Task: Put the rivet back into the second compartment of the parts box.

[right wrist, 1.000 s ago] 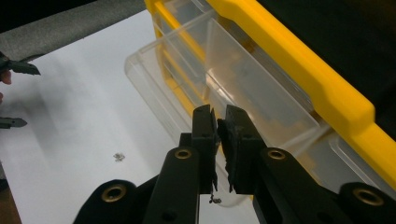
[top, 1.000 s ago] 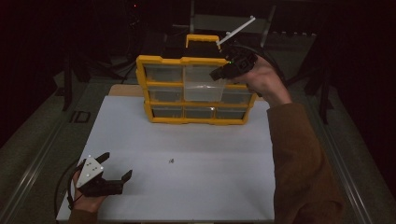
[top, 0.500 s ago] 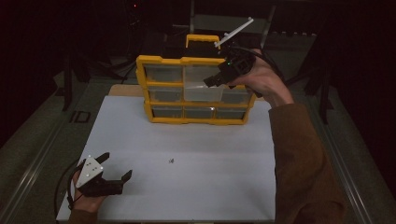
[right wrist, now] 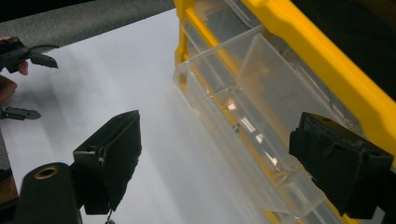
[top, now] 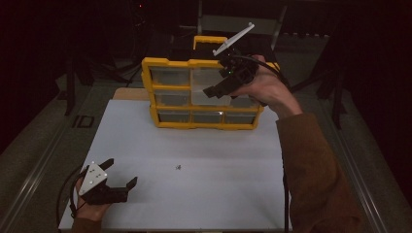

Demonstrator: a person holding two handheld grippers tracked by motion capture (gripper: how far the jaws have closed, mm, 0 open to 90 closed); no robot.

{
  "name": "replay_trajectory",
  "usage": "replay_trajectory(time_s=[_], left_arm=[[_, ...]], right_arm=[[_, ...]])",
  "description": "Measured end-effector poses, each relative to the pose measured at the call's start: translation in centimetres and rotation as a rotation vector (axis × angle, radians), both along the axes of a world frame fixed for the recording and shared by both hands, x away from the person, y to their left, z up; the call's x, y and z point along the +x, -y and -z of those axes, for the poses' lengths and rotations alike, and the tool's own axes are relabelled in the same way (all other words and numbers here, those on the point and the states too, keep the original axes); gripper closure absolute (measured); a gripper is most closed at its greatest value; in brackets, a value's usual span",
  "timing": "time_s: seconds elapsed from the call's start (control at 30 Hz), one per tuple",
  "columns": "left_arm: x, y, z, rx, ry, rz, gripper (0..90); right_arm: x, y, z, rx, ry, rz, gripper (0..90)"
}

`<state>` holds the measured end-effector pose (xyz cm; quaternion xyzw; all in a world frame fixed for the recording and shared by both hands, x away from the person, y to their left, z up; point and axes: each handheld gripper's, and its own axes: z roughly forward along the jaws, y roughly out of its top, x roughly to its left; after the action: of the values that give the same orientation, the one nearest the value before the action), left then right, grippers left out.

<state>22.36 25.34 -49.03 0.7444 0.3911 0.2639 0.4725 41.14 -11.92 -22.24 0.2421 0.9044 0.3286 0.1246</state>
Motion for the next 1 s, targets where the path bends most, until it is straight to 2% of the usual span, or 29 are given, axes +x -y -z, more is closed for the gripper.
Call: replay_trajectory(time_s=[0.43, 0.6, 1.0], left_arm=[[0.0, 0.0, 0.0, 0.001, 0.0, 0.0, 0.0], [0.0, 0.0, 0.0, 0.0, 0.001, 0.0, 0.0], [0.0, 0.0, 0.0, 0.001, 0.001, -0.002, 0.0]], right_arm=[[-1.9, -1.4, 1.0, -0.005, -0.002, -0.058, 13.8], [-2.4, -1.8, 1.4, -0.028, -0.001, -0.076, 13.8], [-3.4, -2.5, 2.6, -0.04, -0.016, -0.111, 14.0]])
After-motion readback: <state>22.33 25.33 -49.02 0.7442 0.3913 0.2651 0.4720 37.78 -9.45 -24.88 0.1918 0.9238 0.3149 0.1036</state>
